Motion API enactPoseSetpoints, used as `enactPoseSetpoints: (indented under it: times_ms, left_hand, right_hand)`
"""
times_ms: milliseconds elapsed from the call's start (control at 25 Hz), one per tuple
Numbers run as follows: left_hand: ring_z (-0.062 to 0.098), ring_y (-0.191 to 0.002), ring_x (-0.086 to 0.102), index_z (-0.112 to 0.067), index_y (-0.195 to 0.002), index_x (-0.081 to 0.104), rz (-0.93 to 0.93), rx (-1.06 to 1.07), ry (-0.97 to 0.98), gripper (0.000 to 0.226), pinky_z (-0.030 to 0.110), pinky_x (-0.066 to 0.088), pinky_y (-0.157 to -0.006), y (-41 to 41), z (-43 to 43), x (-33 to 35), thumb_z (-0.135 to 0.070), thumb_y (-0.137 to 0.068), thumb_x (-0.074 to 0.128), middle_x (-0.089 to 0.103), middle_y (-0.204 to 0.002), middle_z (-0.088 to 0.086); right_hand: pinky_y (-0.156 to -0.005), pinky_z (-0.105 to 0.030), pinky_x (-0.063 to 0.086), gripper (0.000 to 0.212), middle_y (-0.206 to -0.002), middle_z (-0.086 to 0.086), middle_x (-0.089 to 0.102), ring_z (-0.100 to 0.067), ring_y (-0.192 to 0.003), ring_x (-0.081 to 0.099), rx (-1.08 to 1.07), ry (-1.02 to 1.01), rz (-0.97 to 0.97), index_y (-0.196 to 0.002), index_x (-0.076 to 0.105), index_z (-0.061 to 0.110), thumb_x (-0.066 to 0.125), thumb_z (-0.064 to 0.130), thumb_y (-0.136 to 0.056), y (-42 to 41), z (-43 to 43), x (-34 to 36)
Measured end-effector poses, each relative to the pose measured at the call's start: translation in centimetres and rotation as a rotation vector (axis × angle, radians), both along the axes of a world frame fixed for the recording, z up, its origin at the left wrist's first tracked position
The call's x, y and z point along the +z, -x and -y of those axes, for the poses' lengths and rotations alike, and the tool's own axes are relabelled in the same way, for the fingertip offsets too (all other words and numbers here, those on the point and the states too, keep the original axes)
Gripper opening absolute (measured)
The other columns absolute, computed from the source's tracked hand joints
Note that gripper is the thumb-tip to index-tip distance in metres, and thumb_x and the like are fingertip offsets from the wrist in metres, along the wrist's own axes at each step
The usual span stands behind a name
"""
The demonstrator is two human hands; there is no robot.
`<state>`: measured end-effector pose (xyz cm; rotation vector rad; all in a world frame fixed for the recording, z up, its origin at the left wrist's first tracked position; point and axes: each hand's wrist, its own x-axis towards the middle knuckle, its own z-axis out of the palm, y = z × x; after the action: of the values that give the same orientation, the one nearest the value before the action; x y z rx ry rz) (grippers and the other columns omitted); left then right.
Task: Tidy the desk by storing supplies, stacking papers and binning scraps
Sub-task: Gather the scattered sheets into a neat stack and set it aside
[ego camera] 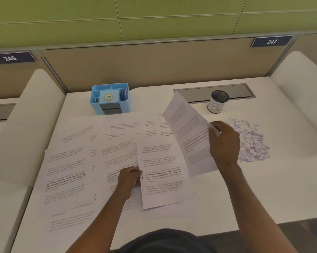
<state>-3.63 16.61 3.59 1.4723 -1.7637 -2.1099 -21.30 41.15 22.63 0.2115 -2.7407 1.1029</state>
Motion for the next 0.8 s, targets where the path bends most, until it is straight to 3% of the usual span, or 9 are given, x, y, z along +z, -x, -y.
enactPoseSetpoints:
  times_ms: [160,360,440,680,800]
  left_hand:
    - [0.031,-0.075,0.079,0.001,-0.1,0.076,0.007,0.012,-0.015,0.008,0.034,0.065,-0.06,0.1,0.0,0.0,0.003,-0.099,0.068,0.082,-0.087,0.014]
    - [0.037,-0.087,0.08,0.002,-0.103,0.075,0.036,-0.002,-0.025,0.009,0.042,0.067,-0.073,0.3,0.3,-0.4,0.0,-0.102,0.066,0.082,-0.095,0.018]
    - [0.039,-0.09,0.08,0.001,-0.104,0.076,0.043,-0.006,-0.016,0.01,0.046,0.068,-0.078,0.3,0.3,-0.5,-0.002,-0.102,0.067,0.081,-0.098,0.02]
    - [0.04,-0.091,0.08,0.001,-0.105,0.077,0.038,-0.017,0.002,0.011,0.048,0.068,-0.08,0.0,0.2,-0.5,-0.003,-0.103,0.067,0.082,-0.093,0.018]
    - [0.035,-0.085,0.08,0.001,-0.103,0.078,0.029,-0.015,0.006,0.012,0.043,0.067,-0.074,0.0,0.1,-0.2,-0.004,-0.103,0.066,0.082,-0.091,0.016]
  right_hand:
    - [-0.06,-0.015,0.042,0.013,-0.084,0.001,0.072,-0.018,-0.077,0.067,0.044,0.214,0.23,-0.095,0.074,0.015,0.063,0.009,-0.092,-0.4,0.3,-4.9]
    - [-0.061,-0.023,0.044,0.014,-0.088,-0.007,0.075,-0.023,-0.075,0.066,-0.055,0.299,0.559,-0.09,0.073,0.019,0.064,0.007,-0.09,-2.4,0.7,-11.8]
    - [-0.064,-0.024,0.044,0.014,-0.092,-0.008,0.075,-0.023,-0.077,0.065,-0.067,0.275,0.612,-0.093,0.074,0.016,0.064,0.007,-0.091,-3.2,1.0,-13.6]
    - [-0.055,-0.017,0.041,0.013,-0.091,-0.006,0.072,-0.019,-0.075,0.064,-0.048,0.221,0.65,-0.095,0.072,0.013,0.06,0.008,-0.094,-4.7,2.2,-15.5]
    - [-0.055,-0.018,0.041,0.014,-0.095,-0.007,0.072,-0.022,-0.08,0.065,-0.04,0.206,0.657,-0.098,0.072,0.011,0.058,0.008,-0.094,-4.9,2.7,-16.1]
